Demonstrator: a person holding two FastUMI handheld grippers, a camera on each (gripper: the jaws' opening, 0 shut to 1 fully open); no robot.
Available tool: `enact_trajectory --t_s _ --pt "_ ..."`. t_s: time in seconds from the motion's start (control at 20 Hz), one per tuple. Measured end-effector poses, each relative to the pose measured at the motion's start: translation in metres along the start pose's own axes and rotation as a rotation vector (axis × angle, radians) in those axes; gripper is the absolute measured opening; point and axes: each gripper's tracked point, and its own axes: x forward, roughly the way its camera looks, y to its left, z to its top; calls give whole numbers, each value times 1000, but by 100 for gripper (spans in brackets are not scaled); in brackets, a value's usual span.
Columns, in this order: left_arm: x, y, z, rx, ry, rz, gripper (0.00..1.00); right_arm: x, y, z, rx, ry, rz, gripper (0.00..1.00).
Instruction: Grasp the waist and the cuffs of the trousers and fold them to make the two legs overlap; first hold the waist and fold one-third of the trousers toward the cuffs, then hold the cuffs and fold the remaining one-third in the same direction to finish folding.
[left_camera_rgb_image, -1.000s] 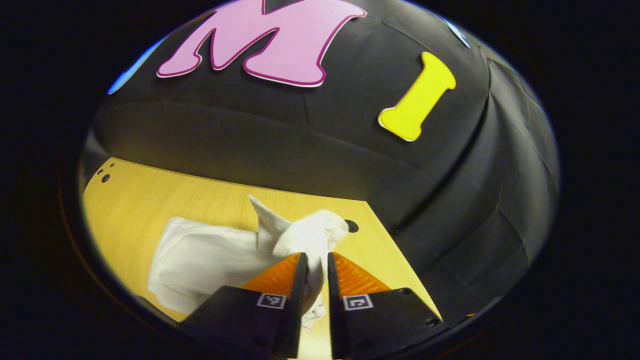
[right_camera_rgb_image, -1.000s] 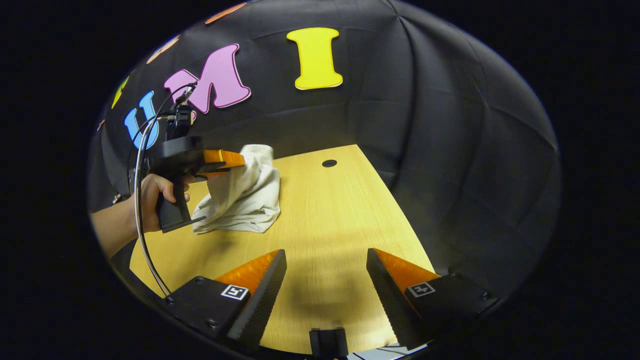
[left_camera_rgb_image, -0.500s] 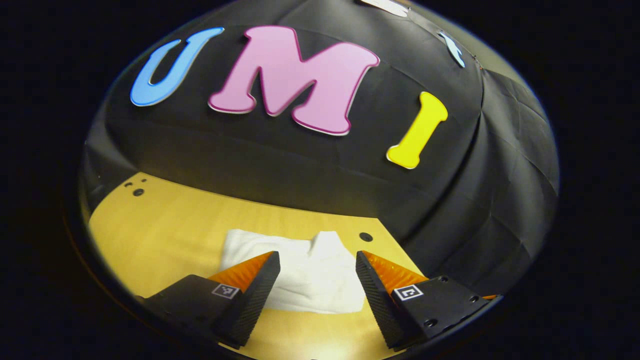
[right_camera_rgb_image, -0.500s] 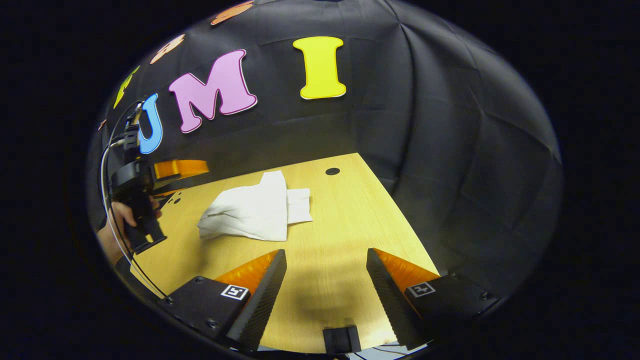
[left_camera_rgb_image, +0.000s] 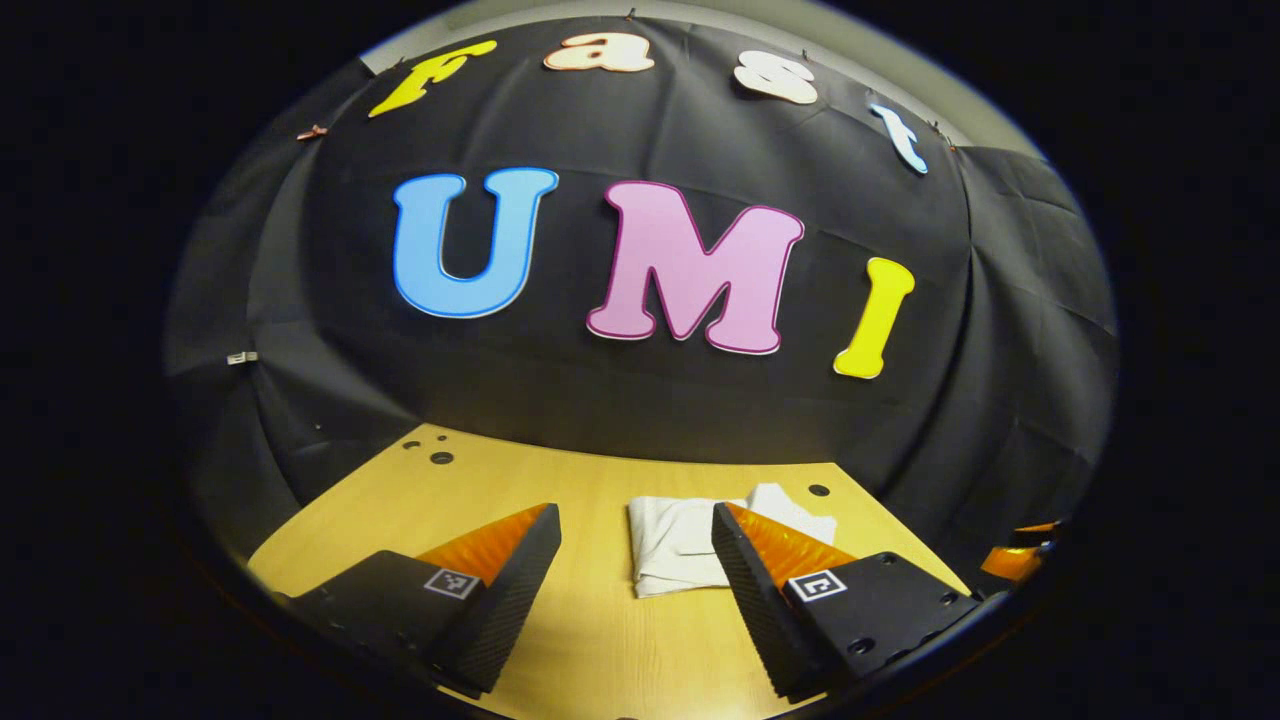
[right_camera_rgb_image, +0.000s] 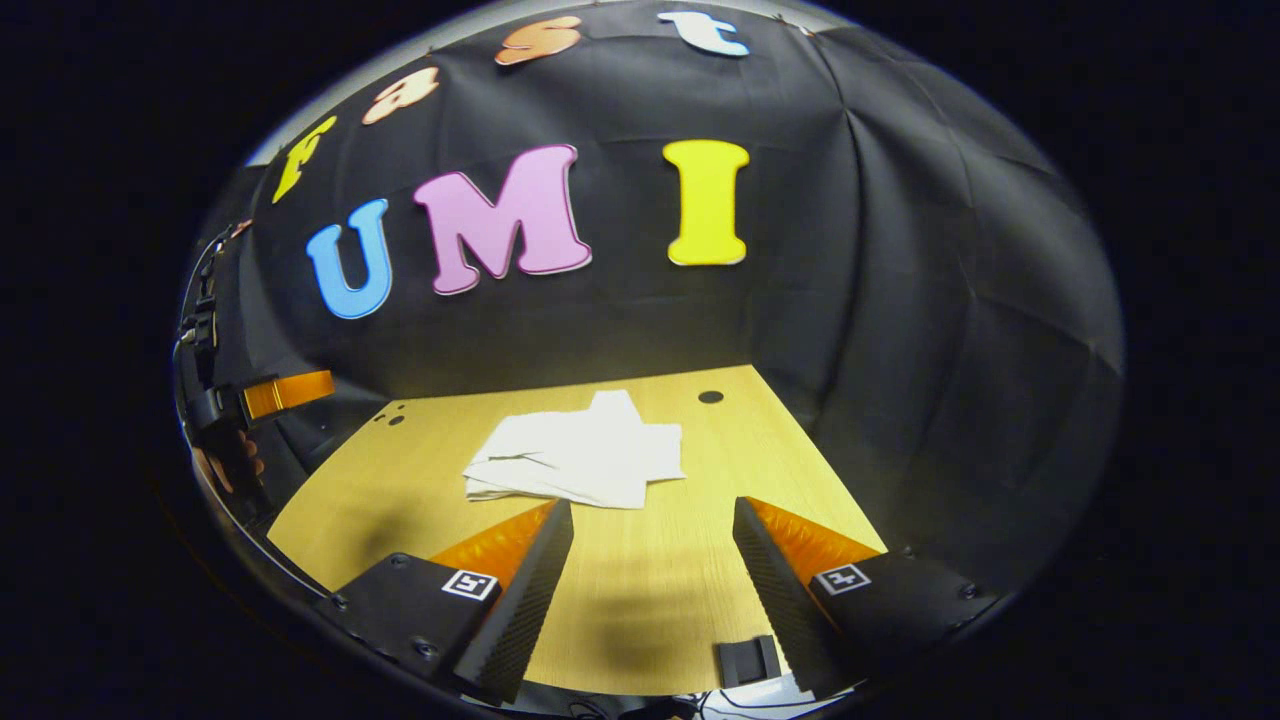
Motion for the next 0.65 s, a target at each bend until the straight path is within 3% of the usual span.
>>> enact_trajectory --t_s 0.2,0.4,0.65 --pt "-51 14 0 -11 -46 15 96 -25 44 14 -85 -75 37 99" --pt "-95 14 -18 -1 -71 16 96 -54 87 12 -68 -116 84 98" --pt "-132 28 -67 39 27 34 96 -72 115 -3 -79 -120 110 99"
